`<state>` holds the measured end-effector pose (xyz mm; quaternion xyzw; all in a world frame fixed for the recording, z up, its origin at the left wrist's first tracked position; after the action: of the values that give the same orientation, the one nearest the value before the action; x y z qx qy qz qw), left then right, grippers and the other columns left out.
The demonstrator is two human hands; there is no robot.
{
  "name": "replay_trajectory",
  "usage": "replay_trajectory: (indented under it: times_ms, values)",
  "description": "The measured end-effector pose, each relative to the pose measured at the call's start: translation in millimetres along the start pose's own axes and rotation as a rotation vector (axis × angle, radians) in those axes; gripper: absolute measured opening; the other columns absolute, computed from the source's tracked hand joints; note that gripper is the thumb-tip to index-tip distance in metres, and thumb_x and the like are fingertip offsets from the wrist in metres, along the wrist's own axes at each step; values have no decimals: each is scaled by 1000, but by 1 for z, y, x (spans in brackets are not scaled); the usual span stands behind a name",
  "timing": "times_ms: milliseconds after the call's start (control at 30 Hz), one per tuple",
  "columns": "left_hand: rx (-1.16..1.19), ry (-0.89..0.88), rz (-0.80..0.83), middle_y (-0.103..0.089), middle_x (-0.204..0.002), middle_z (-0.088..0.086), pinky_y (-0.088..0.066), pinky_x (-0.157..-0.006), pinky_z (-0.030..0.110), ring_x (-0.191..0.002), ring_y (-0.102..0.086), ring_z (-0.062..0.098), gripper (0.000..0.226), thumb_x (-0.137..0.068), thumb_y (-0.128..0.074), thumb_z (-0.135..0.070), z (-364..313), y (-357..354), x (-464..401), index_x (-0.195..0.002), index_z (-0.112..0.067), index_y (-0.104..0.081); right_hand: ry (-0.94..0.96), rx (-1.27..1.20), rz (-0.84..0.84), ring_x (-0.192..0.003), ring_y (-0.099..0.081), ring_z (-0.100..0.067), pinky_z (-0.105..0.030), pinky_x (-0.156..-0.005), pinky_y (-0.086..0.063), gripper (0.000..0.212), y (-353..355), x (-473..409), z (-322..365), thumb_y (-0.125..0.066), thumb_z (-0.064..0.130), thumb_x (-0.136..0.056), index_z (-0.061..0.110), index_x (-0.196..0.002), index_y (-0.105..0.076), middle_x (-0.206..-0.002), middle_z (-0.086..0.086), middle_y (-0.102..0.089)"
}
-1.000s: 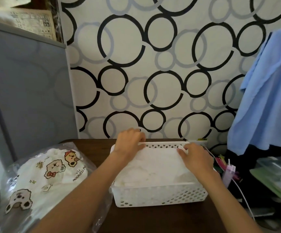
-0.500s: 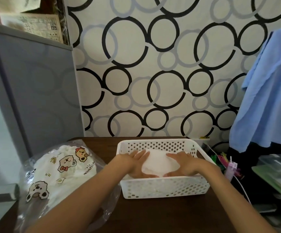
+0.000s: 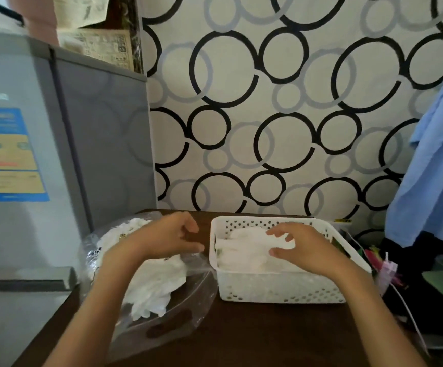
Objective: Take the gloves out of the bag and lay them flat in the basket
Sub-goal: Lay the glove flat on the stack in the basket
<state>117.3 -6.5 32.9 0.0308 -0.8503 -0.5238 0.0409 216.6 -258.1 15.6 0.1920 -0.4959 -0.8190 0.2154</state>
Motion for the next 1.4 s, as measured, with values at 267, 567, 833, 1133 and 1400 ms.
replay_trajectory:
  times_ms: [267, 567, 833, 1133, 1400]
  values:
    - [-281, 270, 366, -45, -137, -12, -38, -103, 31, -124, -46, 13, 71, -72, -67, -65, 31, 4, 42, -130, -32, -44, 185, -1, 282, -68, -58, -2, -21, -76, -48, 19, -49, 24, 125, -63, 30, -89, 24, -105, -72, -98, 5, -71]
    - [78, 283, 86, -49, -119, 6, -55, -81, 37, -100, -66, 29, 11, -101, -37, -17, 68, 1, 22, -103, -19, -48, 88, 165, 171, -101, -60, -28, -31, -74, -40, 40, -125, 12, 154, -52, 49, -91, 11, -100, -63, -106, -9, -63]
    - [134, 187, -77, -61, -102, -4, -54, -80, 39, -91, -63, 26, 9, -99, -41, -21, 80, -5, 16, -101, -23, -49, 93, 134, 130, -93, -63, -20, -30, -79, -50, 13, -127, -3, 147, -59, 22, -91, 21, -98, -69, -101, -1, -66]
    - [225, 29, 4, -62, -110, -9, -55, -86, 37, -106, -59, 8, 9, -88, -67, -29, 94, -8, 11, -94, -27, -61, 125, -120, 81, -88, -59, -3, -18, -75, -44, 17, -83, -4, 126, -62, 37, -89, 26, -100, -70, -98, 10, -66]
    - [179, -100, 165, -45, -128, -26, -41, -98, 19, -120, -45, -1, 60, -74, -69, -56, 56, -1, 26, -128, -40, -47, 119, -236, -68, -61, -60, -5, -16, -59, -44, 17, -84, -8, 130, -54, 43, -91, 27, -86, -55, -80, 7, -65]
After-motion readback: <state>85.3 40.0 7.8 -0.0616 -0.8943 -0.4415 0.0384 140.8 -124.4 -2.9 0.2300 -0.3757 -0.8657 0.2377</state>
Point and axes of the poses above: each hand's wrist, its own x-axis away from the middle knuckle, its own y-axis out of the back of the hand, z = x × y, the point moved 1 cm from there along -x, towards the middle knuckle
